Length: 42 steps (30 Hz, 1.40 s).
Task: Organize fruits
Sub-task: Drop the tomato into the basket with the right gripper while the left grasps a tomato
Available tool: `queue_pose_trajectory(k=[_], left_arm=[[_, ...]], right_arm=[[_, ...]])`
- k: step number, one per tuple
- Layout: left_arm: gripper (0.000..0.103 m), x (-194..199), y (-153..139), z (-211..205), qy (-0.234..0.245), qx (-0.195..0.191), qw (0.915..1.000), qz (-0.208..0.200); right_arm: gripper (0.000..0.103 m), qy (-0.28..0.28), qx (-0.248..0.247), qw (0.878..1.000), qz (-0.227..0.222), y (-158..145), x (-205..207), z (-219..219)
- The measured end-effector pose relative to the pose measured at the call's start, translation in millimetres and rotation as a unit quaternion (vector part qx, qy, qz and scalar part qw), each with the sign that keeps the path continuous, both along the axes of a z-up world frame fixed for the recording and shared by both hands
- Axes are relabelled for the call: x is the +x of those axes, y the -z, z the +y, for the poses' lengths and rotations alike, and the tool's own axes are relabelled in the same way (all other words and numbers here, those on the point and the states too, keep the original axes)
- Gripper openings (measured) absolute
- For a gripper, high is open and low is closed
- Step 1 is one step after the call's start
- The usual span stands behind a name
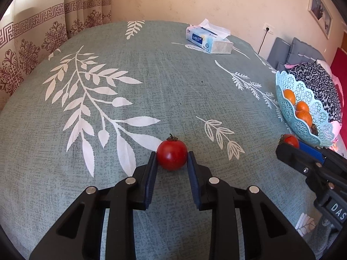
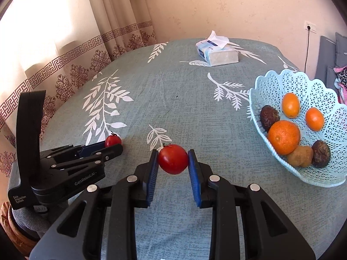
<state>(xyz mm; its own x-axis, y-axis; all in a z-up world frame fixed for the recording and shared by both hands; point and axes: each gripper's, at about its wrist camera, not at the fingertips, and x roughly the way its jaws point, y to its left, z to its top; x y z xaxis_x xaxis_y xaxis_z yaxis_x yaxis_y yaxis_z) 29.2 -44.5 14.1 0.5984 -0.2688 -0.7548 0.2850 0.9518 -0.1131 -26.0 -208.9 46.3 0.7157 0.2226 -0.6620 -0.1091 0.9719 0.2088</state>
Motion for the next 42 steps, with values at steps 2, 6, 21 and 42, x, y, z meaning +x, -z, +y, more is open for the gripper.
queue_pose_trajectory(k=[2, 6, 21, 42], left_arm=[[0.028, -1, -1, 0, -0.003, -0.001, 1.0000, -0.001], [0.028, -1, -2, -1, -0.006, -0.001, 1.0000, -0.001], [0.028, -10, -13, -23, 0.013, 0.005, 0.9998, -0.012], [0.028, -18, -22, -54, 0.042, 0.016, 0.9988, -0.022]], right_arm=[[0.028, 0.011, 0.002, 1.000, -0.005, -4, -2, -8], [0.028, 0.038, 0.006, 0.999, -0.012, -8, -7, -29], [0.028, 0.137, 0.015, 0.990, -0.033, -20, -35, -108], [0.050, 0.208, 0.026, 0.977, -0.041, -13, -52, -153]])
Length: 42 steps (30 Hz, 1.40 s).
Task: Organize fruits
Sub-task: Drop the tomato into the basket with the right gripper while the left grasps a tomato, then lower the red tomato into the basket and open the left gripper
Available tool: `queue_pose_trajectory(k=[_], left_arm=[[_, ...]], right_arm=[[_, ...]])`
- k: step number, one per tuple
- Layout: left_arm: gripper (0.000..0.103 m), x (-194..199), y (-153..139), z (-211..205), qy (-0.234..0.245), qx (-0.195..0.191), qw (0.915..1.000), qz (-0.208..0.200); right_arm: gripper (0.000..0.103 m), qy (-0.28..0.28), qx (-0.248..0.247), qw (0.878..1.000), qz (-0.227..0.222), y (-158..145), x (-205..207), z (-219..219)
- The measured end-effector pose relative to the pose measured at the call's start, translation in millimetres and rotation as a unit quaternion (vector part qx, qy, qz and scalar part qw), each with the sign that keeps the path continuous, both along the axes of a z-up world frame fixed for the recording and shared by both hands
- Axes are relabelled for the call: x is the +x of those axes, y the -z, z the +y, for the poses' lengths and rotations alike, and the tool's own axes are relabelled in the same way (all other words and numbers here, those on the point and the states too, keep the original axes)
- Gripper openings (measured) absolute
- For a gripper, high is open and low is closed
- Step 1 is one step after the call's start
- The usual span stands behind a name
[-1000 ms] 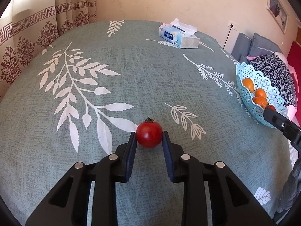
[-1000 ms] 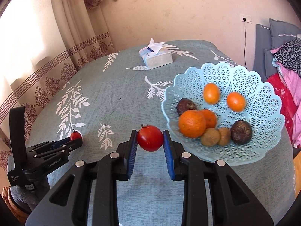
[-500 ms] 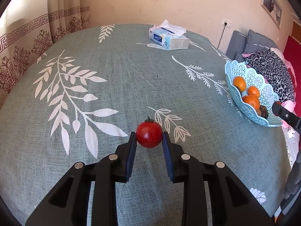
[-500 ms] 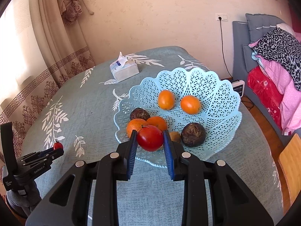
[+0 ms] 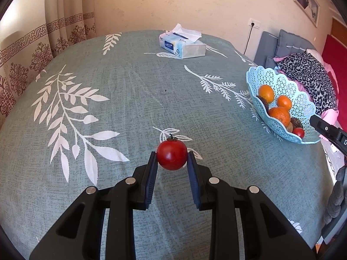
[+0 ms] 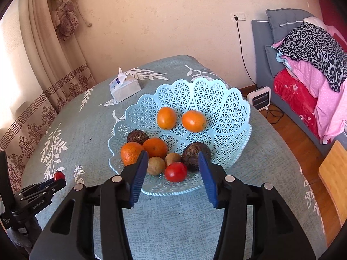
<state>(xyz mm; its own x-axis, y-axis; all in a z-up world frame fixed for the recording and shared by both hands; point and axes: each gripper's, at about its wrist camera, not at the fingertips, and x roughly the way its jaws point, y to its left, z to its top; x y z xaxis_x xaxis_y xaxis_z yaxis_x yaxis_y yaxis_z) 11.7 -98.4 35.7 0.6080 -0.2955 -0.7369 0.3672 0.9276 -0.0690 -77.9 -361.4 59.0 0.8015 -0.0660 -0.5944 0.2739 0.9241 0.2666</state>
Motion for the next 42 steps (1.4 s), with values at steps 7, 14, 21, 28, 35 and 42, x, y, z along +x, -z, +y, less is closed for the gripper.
queue_pose_trajectory(k=[7, 14, 21, 28, 35, 42], left_arm=[[0.028, 0, -12, -20, 0.019, 0.000, 0.9997, -0.013], [0.028, -4, -36, -58, 0.056, -0.005, 0.9974, -0.046], [0.028, -3, -49, -102, 0.093, -0.008, 0.9933, -0.068], [0.028, 2, -49, -145, 0.138, -0.021, 0.9885, -0.058], [0.028, 0, -48, -177, 0.172, -0.022, 0.9833, -0.057], [0.035, 2, -42, -185, 0.182, -0.028, 0.9822, -0.038]], right_arm=[[0.050, 0.024, -0.036, 0.999, -0.017, -2, -7, 3], [0.050, 0.040, -0.042, 0.998, -0.024, -2, -11, -1], [0.050, 0.051, -0.045, 0.997, -0.030, -2, -14, -6], [0.050, 0.059, -0.037, 0.997, -0.032, -1, -16, -12], [0.050, 0.061, -0.029, 0.997, -0.035, -1, -18, -17], [0.050, 0.064, -0.027, 0.997, -0.039, -2, -22, -20]])
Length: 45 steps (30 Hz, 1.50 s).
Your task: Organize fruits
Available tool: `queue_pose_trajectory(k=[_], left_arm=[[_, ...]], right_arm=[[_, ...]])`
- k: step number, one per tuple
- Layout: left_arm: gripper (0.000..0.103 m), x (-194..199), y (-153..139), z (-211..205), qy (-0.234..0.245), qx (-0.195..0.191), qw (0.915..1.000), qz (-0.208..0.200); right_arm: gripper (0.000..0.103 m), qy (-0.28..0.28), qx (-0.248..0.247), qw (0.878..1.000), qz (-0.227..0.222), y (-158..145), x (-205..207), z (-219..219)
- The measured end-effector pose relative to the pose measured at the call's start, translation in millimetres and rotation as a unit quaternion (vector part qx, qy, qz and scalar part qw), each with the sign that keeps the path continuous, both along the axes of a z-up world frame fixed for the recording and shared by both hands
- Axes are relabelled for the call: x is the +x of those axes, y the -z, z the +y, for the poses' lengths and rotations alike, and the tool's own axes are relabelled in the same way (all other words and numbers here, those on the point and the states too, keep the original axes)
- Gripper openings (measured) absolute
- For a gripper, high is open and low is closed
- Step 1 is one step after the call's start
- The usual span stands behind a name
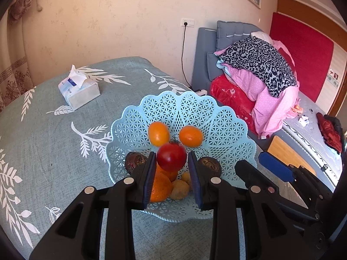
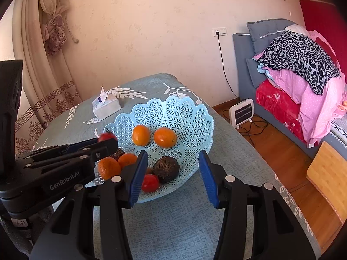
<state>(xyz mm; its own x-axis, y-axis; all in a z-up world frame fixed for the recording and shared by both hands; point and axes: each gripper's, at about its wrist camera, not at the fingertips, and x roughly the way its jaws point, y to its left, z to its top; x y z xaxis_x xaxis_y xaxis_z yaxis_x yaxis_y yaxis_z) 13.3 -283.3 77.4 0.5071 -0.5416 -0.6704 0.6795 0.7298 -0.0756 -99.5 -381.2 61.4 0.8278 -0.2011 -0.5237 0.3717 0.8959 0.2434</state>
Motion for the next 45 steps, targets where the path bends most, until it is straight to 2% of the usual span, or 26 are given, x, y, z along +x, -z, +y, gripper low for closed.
queue_pose_trajectory(k=[2, 7, 11, 14, 18, 22, 29, 33, 39, 45], left_arm=[[0.047, 1, 1, 4, -0.010, -0.005, 0.9999, 0.002], [0.051, -1, -3, 13, -0.021, -0.003, 0.9998, -0.005], [0.066, -2, -7, 21, -0.041, 0.005, 0.9988, -0.024], [0.077, -3, -9, 27, -0.060, 0.014, 0.9969, -0.049], [0.083, -6, -12, 34, -0.076, 0.022, 0.9940, -0.075], [0.089, -5, -11, 41, -0.088, 0.026, 0.9925, -0.080], [0.090, -14, -13, 51, -0.113, 0.042, 0.9847, -0.125], [0.090, -16, -16, 60, -0.121, 0.038, 0.9834, -0.129], [0.090, -22, -19, 67, -0.133, 0.043, 0.9792, -0.147], [0.090, -24, -19, 72, -0.138, 0.042, 0.9786, -0.147]], right_arm=[[0.050, 0.000, 0.002, 1.000, 0.000, 0, 0, -1], [0.055, -0.007, 0.000, 1.000, -0.001, 0, 1, 3], [0.055, -0.009, 0.000, 1.000, -0.001, -1, 1, 5], [0.060, -0.010, -0.001, 1.000, 0.000, -1, 1, 6], [0.066, -0.013, -0.003, 1.000, -0.002, -2, 0, 9], [0.070, -0.018, -0.006, 1.000, -0.004, -2, 0, 12], [0.082, -0.040, -0.015, 0.999, -0.007, -5, 1, 23], [0.088, -0.049, -0.011, 0.999, -0.004, -4, 2, 26], [0.088, -0.060, -0.019, 0.998, 0.000, -4, 3, 33], [0.090, -0.064, -0.024, 0.998, 0.003, -4, 4, 37]])
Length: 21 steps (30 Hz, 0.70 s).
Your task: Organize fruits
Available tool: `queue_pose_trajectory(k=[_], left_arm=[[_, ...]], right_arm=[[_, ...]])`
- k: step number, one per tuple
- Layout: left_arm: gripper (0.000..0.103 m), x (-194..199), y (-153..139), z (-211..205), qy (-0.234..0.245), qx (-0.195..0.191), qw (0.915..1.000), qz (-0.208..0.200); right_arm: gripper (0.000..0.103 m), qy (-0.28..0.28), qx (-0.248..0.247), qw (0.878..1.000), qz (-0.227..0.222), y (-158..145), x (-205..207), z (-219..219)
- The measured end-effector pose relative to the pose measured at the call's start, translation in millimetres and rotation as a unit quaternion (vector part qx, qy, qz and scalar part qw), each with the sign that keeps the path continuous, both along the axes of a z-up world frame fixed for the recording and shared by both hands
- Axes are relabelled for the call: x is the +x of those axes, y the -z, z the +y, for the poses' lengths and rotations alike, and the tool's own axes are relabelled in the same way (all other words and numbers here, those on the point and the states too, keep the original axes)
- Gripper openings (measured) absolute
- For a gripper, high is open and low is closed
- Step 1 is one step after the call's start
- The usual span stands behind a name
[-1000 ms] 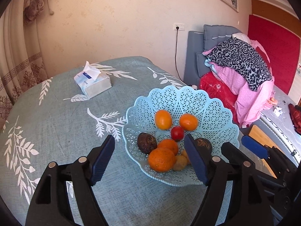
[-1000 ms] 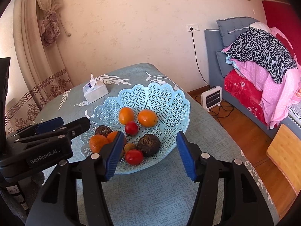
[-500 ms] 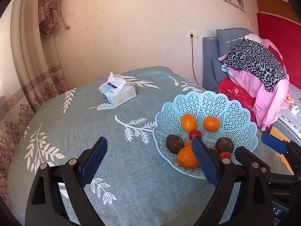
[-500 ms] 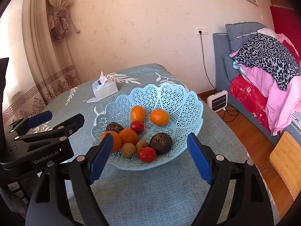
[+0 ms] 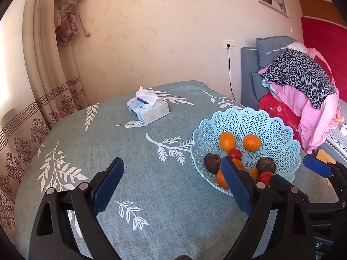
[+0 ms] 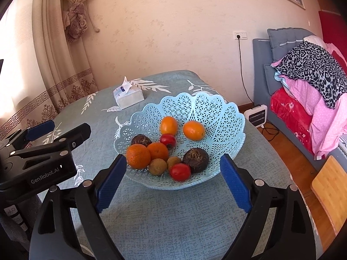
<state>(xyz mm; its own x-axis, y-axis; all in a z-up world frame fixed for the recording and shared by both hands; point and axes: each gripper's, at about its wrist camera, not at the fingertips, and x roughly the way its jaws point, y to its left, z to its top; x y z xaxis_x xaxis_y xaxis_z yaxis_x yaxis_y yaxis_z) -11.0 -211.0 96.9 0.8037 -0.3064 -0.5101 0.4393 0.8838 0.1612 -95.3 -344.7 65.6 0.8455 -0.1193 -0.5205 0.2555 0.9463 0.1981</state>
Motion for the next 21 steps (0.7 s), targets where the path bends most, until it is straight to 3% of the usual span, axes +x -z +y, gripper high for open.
queue_pose_trajectory(k=[7, 21], left_arm=[[0.092, -3, 0, 5, -0.005, 0.003, 1.0000, -0.003], [0.092, -4, 8, 1, -0.015, 0.035, 0.9993, -0.004]], right_arm=[[0.096, -0.006, -0.007, 1.000, 0.007, 1, 2, 4], [0.097, -0.014, -0.026, 0.999, 0.030, 9, 9, 12]])
